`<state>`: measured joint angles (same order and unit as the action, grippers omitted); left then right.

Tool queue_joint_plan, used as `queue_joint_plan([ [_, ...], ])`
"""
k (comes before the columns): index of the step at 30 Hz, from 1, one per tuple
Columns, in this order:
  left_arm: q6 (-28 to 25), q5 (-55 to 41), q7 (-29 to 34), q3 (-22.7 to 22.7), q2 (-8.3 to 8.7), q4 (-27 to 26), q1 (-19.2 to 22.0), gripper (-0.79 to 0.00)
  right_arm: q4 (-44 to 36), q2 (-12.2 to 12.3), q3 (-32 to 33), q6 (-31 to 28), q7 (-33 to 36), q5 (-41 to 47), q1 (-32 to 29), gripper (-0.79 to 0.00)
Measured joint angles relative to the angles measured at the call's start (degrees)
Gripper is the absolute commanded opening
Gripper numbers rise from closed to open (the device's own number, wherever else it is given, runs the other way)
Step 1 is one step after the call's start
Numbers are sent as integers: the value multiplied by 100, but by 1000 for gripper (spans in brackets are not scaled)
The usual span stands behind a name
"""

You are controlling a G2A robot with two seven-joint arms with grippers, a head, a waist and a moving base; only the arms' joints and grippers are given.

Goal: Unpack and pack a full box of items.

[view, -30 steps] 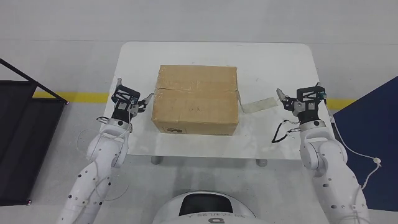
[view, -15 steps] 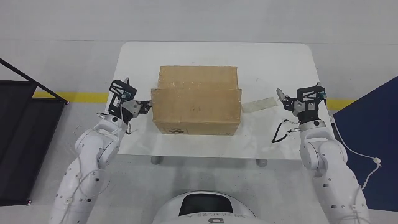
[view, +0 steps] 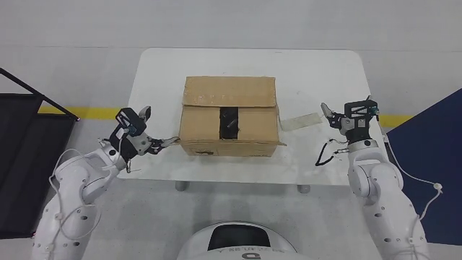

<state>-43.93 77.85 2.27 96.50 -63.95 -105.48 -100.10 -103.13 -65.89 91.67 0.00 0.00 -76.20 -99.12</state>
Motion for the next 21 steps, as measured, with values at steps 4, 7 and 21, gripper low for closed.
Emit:
queue_joint_plan([
  [4, -173, 46, -166, 64, 28, -64, -136, 0, 0, 0, 0, 0, 0, 0, 0, 0],
  [7, -83, 156, -294, 66, 37, -86, -195, 0, 0, 0, 0, 0, 0, 0, 0, 0],
  [21, 89, -118, -389, 173, 75, 256, -146, 0, 0, 0, 0, 0, 0, 0, 0, 0],
])
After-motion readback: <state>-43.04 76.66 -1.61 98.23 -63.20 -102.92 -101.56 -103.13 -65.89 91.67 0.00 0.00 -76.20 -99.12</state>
